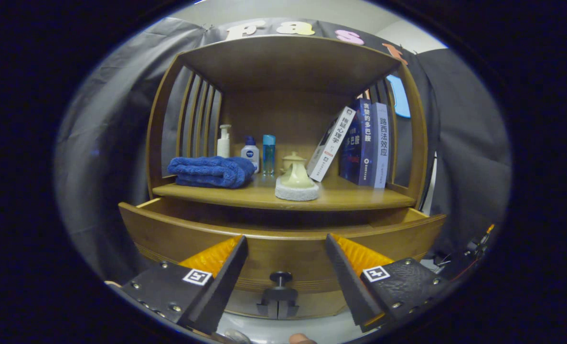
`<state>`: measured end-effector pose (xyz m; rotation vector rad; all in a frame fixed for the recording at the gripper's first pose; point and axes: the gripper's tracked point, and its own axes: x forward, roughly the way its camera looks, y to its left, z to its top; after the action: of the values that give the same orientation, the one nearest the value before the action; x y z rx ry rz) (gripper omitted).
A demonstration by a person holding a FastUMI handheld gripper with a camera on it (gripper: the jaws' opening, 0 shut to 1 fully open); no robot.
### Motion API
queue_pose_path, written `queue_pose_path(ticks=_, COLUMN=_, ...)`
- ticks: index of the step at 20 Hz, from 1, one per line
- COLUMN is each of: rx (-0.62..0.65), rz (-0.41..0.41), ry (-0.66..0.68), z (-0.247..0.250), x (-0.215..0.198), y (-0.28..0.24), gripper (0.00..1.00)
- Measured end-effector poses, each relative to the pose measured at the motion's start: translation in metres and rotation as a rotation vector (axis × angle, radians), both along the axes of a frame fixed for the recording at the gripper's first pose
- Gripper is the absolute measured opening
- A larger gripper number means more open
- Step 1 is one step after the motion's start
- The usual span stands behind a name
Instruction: Pull open the drawer, take out the items inside it, and place them on the countertop above the cabinet.
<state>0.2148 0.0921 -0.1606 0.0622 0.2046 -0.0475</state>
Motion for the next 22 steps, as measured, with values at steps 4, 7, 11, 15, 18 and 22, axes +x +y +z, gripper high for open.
queue_pose_path(ticks=4, rx=-0.028, rz=0.003, ry=0.009, z=-0.003, x=0.019, y=0.000, gripper=0.99)
queue_pose_path(ticks=7, rx=-0.023, rz=0.002, ry=0.011, z=-0.005, x=0.031, y=0.000, gripper=0.99)
queue_pose_path(ticks=11, rx=-0.026, rz=0.001, ry=0.015, z=-0.006, x=0.047, y=-0.001, gripper=0.99)
queue_pose_path(ticks=15, rx=-0.025, rz=-0.001, ry=0.017, z=-0.007, x=0.057, y=-0.001, gripper=0.99)
queue_pose_path(ticks=18, rx=-0.022, rz=-0.003, ry=0.017, z=-0.008, x=0.063, y=0.000, gripper=0.99)
queue_pose_path(ticks=22, rx=-0.028, rz=-0.007, ry=0.008, z=-0.007, x=0.066, y=-0.001, gripper=0.99)
